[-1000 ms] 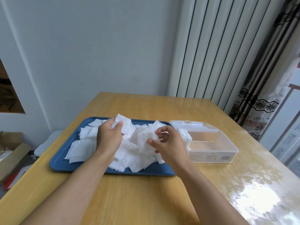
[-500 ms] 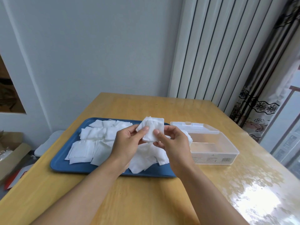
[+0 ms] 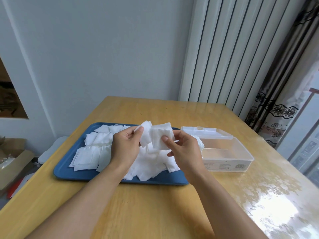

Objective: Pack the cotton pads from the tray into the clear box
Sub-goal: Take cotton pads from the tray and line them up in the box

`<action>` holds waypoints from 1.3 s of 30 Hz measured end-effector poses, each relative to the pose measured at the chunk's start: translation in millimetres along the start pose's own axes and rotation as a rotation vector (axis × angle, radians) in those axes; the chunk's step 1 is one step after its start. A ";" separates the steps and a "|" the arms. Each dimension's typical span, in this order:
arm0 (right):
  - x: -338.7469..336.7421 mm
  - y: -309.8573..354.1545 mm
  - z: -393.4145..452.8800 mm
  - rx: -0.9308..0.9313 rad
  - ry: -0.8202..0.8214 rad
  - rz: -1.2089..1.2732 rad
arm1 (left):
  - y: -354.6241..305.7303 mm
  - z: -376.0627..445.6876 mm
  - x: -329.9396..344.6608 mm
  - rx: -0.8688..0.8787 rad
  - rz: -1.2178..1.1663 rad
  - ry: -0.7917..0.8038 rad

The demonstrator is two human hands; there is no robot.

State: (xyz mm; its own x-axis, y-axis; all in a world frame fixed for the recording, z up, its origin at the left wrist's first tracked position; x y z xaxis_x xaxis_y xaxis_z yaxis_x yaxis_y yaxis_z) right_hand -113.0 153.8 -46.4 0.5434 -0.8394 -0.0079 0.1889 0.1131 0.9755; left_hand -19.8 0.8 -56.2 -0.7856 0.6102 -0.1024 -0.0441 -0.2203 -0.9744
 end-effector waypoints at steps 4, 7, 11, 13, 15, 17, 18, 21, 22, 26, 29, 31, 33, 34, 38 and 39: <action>5.4 0.9 -0.8 -0.021 0.085 -0.098 | -3.8 -4.1 8.6 -0.042 -0.050 0.126; 4.0 0.9 -0.7 -0.023 0.058 -0.096 | -6.6 -9.3 16.8 -0.147 -0.220 0.230; -3.1 -0.4 1.1 -0.046 -0.068 -0.158 | -7.3 -11.4 18.4 -0.165 -0.268 0.259; -6.4 -2.3 0.2 -0.027 -0.135 -0.151 | -5.7 -12.2 18.7 -0.175 -0.287 0.237; -7.4 -3.3 -0.7 -0.002 -0.142 -0.167 | -3.6 -12.2 19.1 -0.210 -0.315 0.223; -6.0 -3.6 -0.8 0.023 -0.111 -0.191 | -2.6 -11.2 18.0 -0.246 -0.353 0.197; -5.4 -3.7 -1.0 0.031 -0.098 -0.198 | -3.0 -11.1 17.5 -0.265 -0.374 0.181; -4.5 -1.9 -3.5 0.035 -0.075 -0.197 | 0.7 -9.3 16.5 -0.316 -0.416 0.141; -4.1 -1.3 -4.0 0.034 -0.068 -0.195 | 2.1 -8.7 16.3 -0.334 -0.435 0.131; -3.8 -1.9 -2.5 -0.001 -0.067 -0.236 | 6.4 -3.3 11.8 -0.355 -0.459 0.055; -4.8 0.0 0.4 -0.025 -0.056 -0.269 | 8.2 1.7 3.5 -0.298 -0.393 -0.037; -3.8 3.0 0.8 -0.026 -0.015 -0.218 | 8.4 4.1 2.1 -0.252 -0.306 -0.019; -1.5 4.3 0.3 -0.012 0.020 -0.133 | 7.1 3.8 3.9 -0.233 -0.238 0.037; -1.1 3.7 0.5 -0.013 0.020 -0.125 | 6.0 2.4 5.7 -0.232 -0.227 0.070; -3.4 -1.7 2.4 -0.009 -0.029 -0.174 | -1.4 -6.0 13.7 -0.207 -0.225 0.211; -4.4 -2.5 2.8 -0.007 -0.039 -0.187 | -3.2 -8.0 15.3 -0.207 -0.245 0.242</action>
State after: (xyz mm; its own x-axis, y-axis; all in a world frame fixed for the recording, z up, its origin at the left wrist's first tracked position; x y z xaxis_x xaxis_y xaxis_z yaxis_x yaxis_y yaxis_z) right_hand -118.2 155.7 -48.2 0.4661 -0.8663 -0.1797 0.2892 -0.0428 0.9563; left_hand -26.8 17.0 -56.2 -0.5984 0.7924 0.1182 -0.0675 0.0972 -0.9930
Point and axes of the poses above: each hand's wrist, its own z-axis towards the middle knuckle, its own x-axis out of the palm, y = z × x, the point moved 4 cm from there along z, towards the middle knuckle, and after that the axes turned 6 degrees about z, right-handed, at the moved point
